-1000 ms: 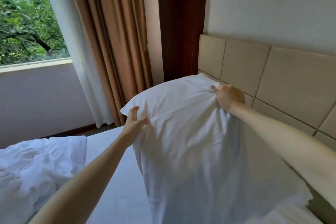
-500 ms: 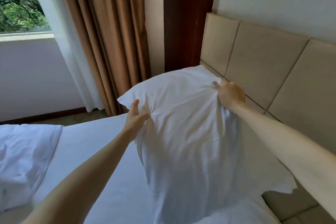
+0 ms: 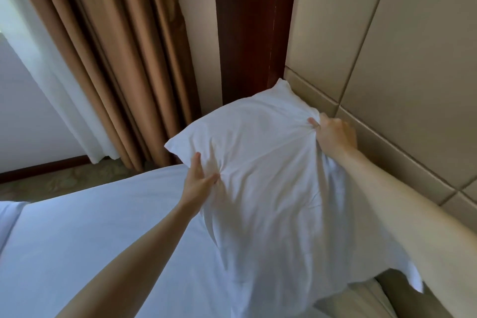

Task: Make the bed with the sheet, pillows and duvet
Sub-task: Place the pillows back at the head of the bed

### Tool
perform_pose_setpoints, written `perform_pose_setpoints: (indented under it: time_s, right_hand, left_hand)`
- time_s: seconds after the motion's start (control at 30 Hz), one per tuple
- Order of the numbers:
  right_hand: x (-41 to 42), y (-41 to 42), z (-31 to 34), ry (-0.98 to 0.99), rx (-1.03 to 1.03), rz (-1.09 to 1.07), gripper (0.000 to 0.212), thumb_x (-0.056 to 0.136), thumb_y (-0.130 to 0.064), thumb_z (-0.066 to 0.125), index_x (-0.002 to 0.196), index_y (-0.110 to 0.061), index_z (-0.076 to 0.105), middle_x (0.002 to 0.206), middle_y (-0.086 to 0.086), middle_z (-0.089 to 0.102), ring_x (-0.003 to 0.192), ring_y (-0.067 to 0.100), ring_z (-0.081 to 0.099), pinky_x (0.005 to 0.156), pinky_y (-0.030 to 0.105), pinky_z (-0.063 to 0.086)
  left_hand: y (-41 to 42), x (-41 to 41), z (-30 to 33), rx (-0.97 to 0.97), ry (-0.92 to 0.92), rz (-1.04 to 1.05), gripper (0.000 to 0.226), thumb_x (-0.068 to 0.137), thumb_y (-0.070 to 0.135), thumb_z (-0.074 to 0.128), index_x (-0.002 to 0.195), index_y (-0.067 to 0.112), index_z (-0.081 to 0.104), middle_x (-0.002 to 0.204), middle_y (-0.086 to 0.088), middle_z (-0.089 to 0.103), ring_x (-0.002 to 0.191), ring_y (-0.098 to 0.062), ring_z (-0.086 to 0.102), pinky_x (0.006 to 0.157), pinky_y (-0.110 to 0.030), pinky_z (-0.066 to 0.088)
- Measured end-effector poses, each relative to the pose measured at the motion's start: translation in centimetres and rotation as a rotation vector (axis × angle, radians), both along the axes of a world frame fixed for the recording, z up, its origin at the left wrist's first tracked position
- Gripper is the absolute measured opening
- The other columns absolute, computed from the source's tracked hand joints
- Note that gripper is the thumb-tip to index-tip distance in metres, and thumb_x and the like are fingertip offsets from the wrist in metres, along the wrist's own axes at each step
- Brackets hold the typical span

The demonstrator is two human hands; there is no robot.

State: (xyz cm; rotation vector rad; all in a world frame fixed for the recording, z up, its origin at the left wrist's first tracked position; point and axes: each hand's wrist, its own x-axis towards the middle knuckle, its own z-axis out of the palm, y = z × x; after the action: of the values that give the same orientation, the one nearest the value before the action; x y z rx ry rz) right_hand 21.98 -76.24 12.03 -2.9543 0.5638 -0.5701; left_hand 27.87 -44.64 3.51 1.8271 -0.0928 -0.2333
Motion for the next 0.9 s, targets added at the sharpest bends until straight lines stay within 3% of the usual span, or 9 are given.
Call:
perform_pose_setpoints:
  time_s: [0.13,0.23,0.33,0.4,0.5,0.6,0.73,0.9]
  right_hand:
    - [2.6,-1.6,-5.8,0.003,0.004,-0.045,0.039,0.103,-0.041,0.026,0.091,-0.01,0.045,0.09,0.018,0.064,0.072,0.029,0.053,0.062,0.034,0.035]
    - [4.5,-2.6,-9.4,-0.006,0.027,-0.121,0.039,0.104,-0.038,0.027,0.098,-0.007,0.05,0.095,0.013,0.062,0.074,0.028,0.051,0.062,0.033,0.033]
    - [6.0,-2.8,-12.8,0.013,0.019,-0.126,0.034,0.103,-0.029,0.031,0.124,-0.01,0.049,0.126,0.013,0.054,0.108,0.035,0.051,0.081,0.041,0.04]
    - [6.2,-2.2,-15.4,0.116,0.0,-0.082,0.045,0.102,-0.036,0.031,0.144,-0.021,0.031,0.147,0.005,0.034,0.128,0.031,0.037,0.097,0.047,0.032]
    - [5.1,-1.1,-20.4,0.388,0.06,0.01,0.053,0.099,-0.049,0.02,0.15,-0.033,0.013,0.159,-0.007,0.007,0.143,0.024,0.013,0.11,0.053,0.019]
    - [3.2,-1.9,-24.9,0.595,0.139,-0.025,0.057,0.1,-0.052,0.012,0.152,-0.032,0.002,0.161,-0.01,-0.008,0.148,0.02,-0.006,0.115,0.053,0.001]
    - [3.0,-3.5,-26.6,0.691,0.171,-0.076,0.055,0.1,-0.05,0.012,0.152,-0.035,0.001,0.161,-0.01,-0.008,0.148,0.018,-0.007,0.116,0.052,0.008]
    - [2.6,-2.4,-25.6,0.629,0.244,-0.073,0.05,0.102,-0.042,0.016,0.151,-0.031,0.011,0.161,-0.005,0.002,0.147,0.021,0.003,0.115,0.05,0.015]
  left_hand:
    - [-2.0,2.8,-4.7,0.026,0.018,-0.017,0.08,0.088,0.01,0.06,0.153,0.027,0.016,0.155,0.005,0.028,0.139,-0.016,0.032,0.111,-0.03,0.031]
    - [-3.1,4.8,-7.6,0.045,0.015,-0.043,0.078,0.09,0.015,0.06,0.153,0.027,0.016,0.155,0.005,0.028,0.138,-0.015,0.033,0.11,-0.029,0.032]
    - [-4.0,6.2,-10.8,0.196,0.066,-0.104,0.071,0.096,0.024,0.053,0.153,0.032,0.012,0.158,-0.007,0.011,0.14,-0.024,0.027,0.103,-0.03,0.035]
    - [-4.6,6.1,-13.6,0.455,0.095,-0.211,0.066,0.098,0.035,0.046,0.151,0.04,0.008,0.16,-0.006,-0.007,0.144,-0.03,0.016,0.11,-0.041,0.031]
    - [-5.8,4.0,-17.1,0.702,0.023,-0.439,0.057,0.101,0.045,0.028,0.151,0.042,0.002,0.161,0.0,-0.01,0.148,-0.03,-0.003,0.115,-0.056,0.014]
    - [-6.0,3.3,-19.0,0.76,0.03,-0.475,0.055,0.102,0.047,0.019,0.15,0.041,-0.007,0.16,0.006,-0.015,0.148,-0.028,-0.01,0.116,-0.054,0.007]
    - [-5.8,3.4,-19.3,0.801,0.023,-0.461,0.056,0.101,0.048,0.017,0.151,0.037,-0.005,0.16,0.009,-0.015,0.148,-0.023,-0.01,0.117,-0.05,0.003]
    - [-4.9,-1.5,-19.7,0.622,-0.024,-0.221,0.053,0.103,0.038,0.025,0.153,0.03,0.009,0.162,0.002,0.002,0.148,-0.019,0.007,0.117,-0.042,0.011]
